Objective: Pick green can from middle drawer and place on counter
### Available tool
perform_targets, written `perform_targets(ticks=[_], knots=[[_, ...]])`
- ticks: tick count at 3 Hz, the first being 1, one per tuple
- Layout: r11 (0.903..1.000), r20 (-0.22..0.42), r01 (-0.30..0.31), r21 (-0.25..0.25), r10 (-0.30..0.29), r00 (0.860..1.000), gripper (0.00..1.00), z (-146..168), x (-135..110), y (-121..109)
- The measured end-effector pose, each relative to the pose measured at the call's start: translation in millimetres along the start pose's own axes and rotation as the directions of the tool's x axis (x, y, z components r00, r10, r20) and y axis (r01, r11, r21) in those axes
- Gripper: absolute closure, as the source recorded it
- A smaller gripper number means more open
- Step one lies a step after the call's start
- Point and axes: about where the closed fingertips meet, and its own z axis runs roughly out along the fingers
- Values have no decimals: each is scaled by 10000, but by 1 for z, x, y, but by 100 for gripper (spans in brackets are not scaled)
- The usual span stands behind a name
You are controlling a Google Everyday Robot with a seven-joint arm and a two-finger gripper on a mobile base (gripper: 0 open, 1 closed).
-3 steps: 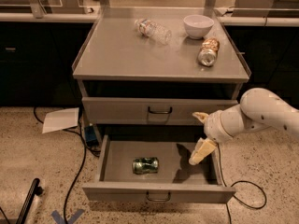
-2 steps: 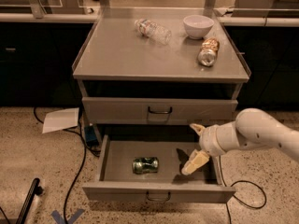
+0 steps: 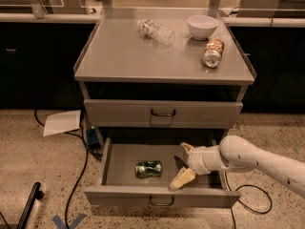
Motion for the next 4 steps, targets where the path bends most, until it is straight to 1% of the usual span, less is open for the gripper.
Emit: perform_targets(ticks=[1, 2, 3, 4], knots=[[9982, 339, 158, -575, -138, 9993, 0, 46, 4, -6], [9926, 578, 442, -1132, -378, 9976, 0, 79, -6, -20], [9859, 824, 808, -1463, -692, 9942, 0, 107, -27, -34], [9864, 862, 848, -1411, -731, 9936, 0, 108, -30, -39]])
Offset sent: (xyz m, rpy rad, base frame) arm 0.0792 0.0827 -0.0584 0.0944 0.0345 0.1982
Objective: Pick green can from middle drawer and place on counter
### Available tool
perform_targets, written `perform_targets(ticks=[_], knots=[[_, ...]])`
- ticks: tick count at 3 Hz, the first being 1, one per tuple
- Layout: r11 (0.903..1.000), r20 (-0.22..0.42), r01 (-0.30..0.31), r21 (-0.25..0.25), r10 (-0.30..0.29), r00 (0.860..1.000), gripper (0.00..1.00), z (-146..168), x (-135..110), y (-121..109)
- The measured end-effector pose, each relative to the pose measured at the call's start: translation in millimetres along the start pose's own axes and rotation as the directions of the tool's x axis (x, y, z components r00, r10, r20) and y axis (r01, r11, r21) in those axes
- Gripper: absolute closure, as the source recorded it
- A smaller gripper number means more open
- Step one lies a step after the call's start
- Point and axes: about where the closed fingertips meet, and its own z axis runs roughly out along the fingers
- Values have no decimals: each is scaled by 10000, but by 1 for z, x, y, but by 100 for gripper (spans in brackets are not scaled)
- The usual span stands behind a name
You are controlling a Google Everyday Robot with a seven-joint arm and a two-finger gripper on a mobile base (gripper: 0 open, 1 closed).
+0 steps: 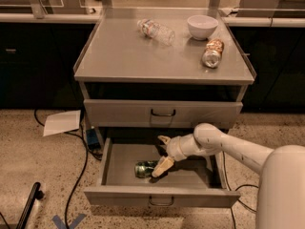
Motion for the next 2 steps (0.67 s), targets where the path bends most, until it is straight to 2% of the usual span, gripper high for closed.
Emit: perform_targets(ticks=[1, 2], knots=[[9988, 125, -359, 334, 355, 9993, 0, 2, 8, 6], [9969, 207, -419, 664, 406, 9990, 0, 21, 14, 6]])
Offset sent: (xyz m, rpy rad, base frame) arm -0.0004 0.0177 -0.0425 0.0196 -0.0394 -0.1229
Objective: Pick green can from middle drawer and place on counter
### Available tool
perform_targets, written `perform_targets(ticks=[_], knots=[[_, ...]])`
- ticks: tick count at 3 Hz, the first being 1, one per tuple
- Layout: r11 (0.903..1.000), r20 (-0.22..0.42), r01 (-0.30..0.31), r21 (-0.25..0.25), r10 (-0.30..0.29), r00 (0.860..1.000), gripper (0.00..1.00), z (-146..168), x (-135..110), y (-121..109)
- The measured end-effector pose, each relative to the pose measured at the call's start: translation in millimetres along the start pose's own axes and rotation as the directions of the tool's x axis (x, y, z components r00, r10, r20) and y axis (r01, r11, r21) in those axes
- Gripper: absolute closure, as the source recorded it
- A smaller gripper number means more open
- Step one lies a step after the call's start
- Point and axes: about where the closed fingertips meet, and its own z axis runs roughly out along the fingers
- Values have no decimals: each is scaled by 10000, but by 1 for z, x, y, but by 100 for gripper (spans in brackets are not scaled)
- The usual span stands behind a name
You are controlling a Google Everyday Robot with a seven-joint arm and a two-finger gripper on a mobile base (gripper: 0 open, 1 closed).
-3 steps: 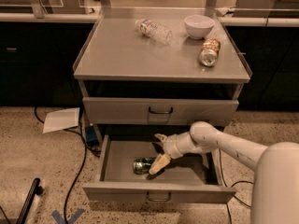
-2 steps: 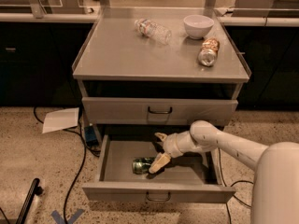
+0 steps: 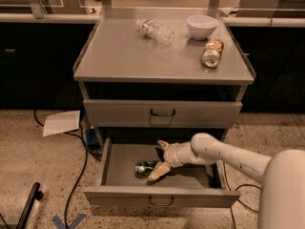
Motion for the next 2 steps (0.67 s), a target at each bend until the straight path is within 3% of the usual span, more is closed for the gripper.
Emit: perform_targets(ticks=[2], knots=[[9994, -161, 216, 277, -211, 9996, 0, 33, 7, -3]])
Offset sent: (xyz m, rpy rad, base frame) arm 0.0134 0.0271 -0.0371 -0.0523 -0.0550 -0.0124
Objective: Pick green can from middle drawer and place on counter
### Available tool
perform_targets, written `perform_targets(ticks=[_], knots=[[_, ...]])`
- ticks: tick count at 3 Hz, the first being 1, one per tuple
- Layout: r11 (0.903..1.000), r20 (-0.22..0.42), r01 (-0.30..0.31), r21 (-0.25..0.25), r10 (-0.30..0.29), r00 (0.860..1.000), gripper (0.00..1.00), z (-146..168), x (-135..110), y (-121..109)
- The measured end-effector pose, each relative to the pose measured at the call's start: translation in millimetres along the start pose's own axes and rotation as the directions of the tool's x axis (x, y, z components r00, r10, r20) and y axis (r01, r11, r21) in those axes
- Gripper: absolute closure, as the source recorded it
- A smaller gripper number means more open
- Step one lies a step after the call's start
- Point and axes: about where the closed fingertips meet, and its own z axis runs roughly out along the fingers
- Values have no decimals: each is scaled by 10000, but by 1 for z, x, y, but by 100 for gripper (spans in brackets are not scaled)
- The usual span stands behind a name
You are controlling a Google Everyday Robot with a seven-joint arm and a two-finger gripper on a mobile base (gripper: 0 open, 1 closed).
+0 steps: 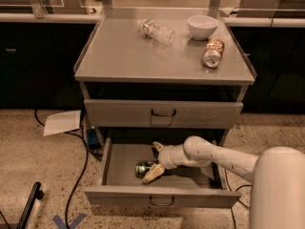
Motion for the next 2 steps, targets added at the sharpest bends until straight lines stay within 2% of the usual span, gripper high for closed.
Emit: perform_targets(ticks=[1, 2], knots=[[10000, -403, 88, 39, -86, 9992, 0, 10, 11, 6], [10000, -408, 87, 45, -85, 9991, 19, 10, 12, 7]])
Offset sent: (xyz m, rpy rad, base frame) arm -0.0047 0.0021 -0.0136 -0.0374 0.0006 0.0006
